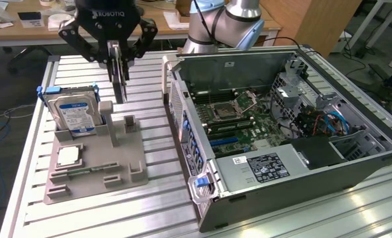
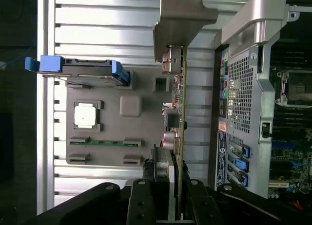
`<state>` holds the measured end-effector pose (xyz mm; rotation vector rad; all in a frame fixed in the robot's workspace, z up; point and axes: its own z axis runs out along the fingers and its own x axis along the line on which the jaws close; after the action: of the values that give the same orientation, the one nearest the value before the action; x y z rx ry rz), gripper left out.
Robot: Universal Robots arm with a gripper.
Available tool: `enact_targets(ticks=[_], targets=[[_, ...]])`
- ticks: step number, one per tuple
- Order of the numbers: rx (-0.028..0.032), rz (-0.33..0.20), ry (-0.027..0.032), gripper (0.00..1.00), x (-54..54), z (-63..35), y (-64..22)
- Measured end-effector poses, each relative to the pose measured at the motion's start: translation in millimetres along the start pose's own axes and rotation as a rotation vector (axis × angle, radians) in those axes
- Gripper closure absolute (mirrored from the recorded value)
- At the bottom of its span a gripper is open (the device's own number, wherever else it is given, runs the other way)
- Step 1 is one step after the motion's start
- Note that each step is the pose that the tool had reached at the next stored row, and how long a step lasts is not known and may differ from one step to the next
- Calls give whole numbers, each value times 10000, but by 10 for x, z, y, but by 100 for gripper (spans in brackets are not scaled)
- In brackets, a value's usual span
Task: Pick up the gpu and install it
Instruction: 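Pick up the gpu and move the gpu toward the slot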
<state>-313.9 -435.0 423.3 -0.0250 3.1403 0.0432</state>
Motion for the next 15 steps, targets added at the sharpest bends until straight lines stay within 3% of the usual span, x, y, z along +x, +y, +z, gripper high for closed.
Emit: enact_targets(ticks=[3,11,15], targets=[[1,0,1,72,0,-91,2],[2,-4,3,72,-10,-96,2],[0,-2,0,72,-100,-95,1]])
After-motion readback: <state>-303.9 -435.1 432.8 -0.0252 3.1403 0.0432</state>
